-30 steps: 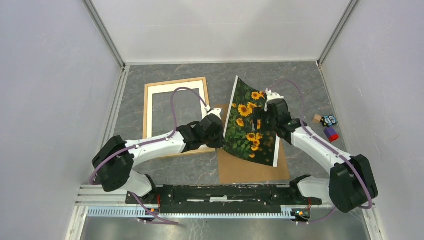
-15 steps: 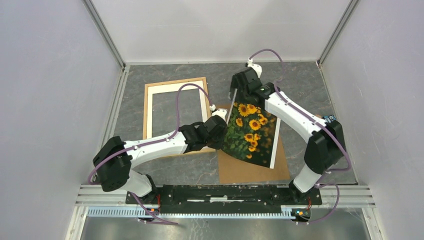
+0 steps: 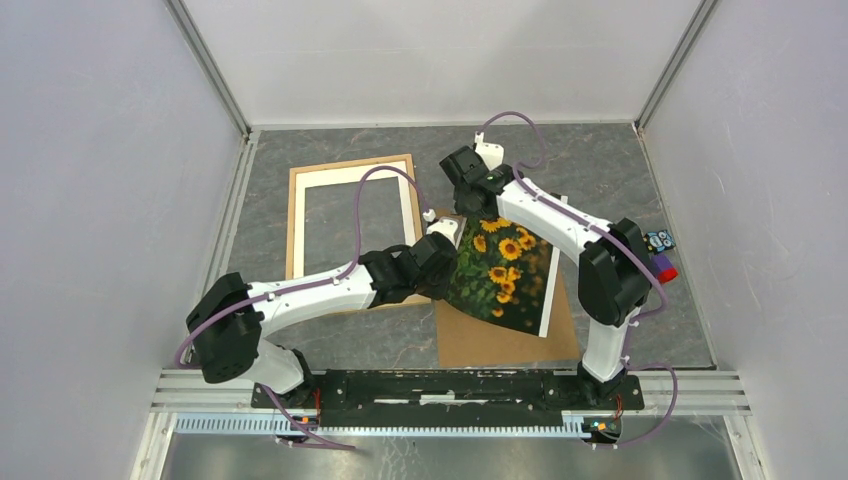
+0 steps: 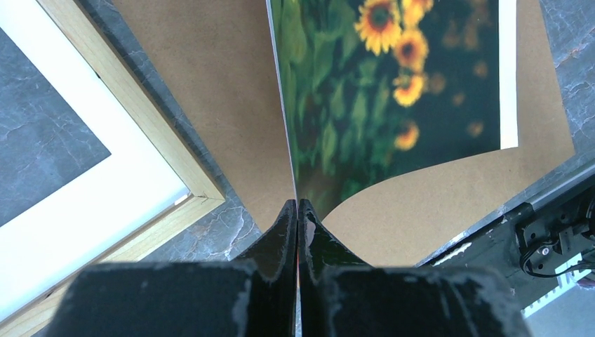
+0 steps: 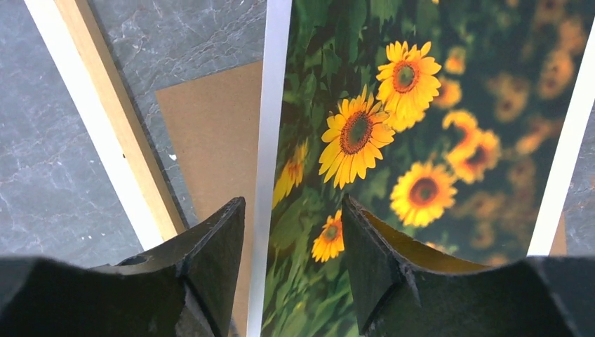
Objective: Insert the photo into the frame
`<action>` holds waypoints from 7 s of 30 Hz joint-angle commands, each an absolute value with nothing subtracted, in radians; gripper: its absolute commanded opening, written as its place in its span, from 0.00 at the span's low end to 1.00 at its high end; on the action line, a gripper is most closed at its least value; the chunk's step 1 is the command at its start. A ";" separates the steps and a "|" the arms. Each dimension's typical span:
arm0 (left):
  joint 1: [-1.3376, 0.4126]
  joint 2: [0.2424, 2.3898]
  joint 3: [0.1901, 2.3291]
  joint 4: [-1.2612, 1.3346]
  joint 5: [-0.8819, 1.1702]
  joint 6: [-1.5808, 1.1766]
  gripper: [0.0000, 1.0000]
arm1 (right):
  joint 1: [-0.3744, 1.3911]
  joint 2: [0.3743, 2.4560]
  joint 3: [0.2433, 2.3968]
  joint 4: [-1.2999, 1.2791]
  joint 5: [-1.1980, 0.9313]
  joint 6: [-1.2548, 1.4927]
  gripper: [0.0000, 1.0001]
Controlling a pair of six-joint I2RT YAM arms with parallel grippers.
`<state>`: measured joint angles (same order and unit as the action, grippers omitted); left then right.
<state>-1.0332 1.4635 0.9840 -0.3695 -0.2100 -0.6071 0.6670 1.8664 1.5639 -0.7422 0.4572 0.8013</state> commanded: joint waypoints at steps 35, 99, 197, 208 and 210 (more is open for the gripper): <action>-1.048 0.991 1.152 -0.530 -0.416 -0.444 1.00 | 0.709 1.572 1.419 -0.508 0.437 0.427 0.00; -1.047 0.810 1.209 -0.573 -0.652 -0.383 1.00 | 0.635 2.257 1.464 0.430 -0.368 1.012 0.00; -0.986 1.284 0.511 0.089 0.055 -1.111 1.00 | 0.090 1.165 0.466 -0.237 -0.075 0.256 0.98; -0.974 1.420 0.496 0.209 0.066 -1.185 1.00 | 0.064 1.220 0.398 -0.199 -0.257 0.227 0.98; -0.970 1.446 0.497 0.245 0.086 -1.195 1.00 | 0.065 1.226 0.381 -0.195 -0.282 0.220 0.98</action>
